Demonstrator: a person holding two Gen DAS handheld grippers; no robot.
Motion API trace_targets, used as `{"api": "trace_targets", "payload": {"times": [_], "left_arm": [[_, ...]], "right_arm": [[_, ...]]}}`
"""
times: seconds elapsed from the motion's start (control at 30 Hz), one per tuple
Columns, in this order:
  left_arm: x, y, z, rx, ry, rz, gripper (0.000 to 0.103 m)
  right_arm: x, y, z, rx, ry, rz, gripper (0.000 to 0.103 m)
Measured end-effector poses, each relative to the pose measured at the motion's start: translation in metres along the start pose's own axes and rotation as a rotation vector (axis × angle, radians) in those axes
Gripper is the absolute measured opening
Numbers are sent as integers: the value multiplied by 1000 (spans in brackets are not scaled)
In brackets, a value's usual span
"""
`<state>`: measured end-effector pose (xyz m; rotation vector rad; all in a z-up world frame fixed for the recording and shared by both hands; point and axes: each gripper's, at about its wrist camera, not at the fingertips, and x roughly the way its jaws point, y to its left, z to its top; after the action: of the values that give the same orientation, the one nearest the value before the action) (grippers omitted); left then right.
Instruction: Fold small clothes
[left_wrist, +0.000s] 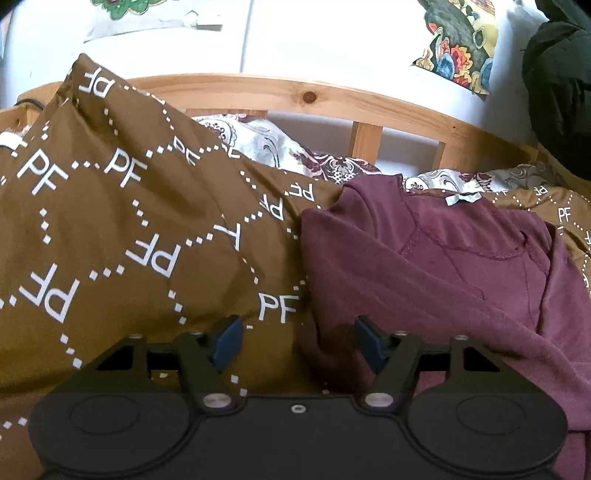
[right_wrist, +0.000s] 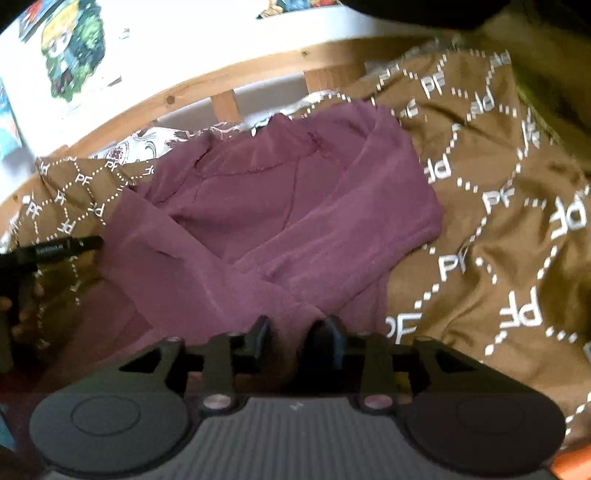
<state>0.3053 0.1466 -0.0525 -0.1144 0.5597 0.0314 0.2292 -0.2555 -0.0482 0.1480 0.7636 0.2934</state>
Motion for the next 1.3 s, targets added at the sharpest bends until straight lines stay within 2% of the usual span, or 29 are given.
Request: {"api": "trace_targets", "payload": {"times": [0.07,0.13,0.2,0.3,0.43,0.5,0.6,0.77,0.8,0.83,0.87,1.03,1.2,1.23,1.3], "left_arm": [[-1,1,0,-1,-1,-9,67],[-3,2,-2,-10,5,-20,65],[-5,6,-6,-34,21,-49,49],[-2,10,-9,-57,50,-84,33],[0,19,-12,-115,63,-111,25],[4,24,-12,-159,80,-136,12],[10,29,-14,-224,107,-179,1],[1,38,-16,-312,74,-217,0],[-2,40,-16,-336,64,-226,0],[-4,43,-16,-366,53,-236,0],[-6,46,-16,-393,45,-245,0],[-8,53,-18,-457,35,-252,0],[-2,54,-20,-467,75,-219,3],[-2,52,-17,-448,86,-187,9],[-8,45,-13,-391,59,-137,38]], "right_arm": [[-3,4,2,-28,-15,-17,52],[-4,8,9,-64,-41,-25,56],[1,13,25,-96,-47,9,56],[21,34,64,-156,-46,121,56],[64,82,114,-222,-27,288,51],[88,110,129,-253,-1,347,48],[129,152,148,-314,11,405,44],[188,213,167,-394,35,384,40],[195,218,167,-405,40,380,34],[202,224,170,-406,59,396,7],[206,226,170,-404,75,406,2],[209,210,188,-233,6,429,2],[225,209,181,-248,28,418,2],[223,209,178,-257,23,419,3],[215,208,174,-277,11,419,17]]}}
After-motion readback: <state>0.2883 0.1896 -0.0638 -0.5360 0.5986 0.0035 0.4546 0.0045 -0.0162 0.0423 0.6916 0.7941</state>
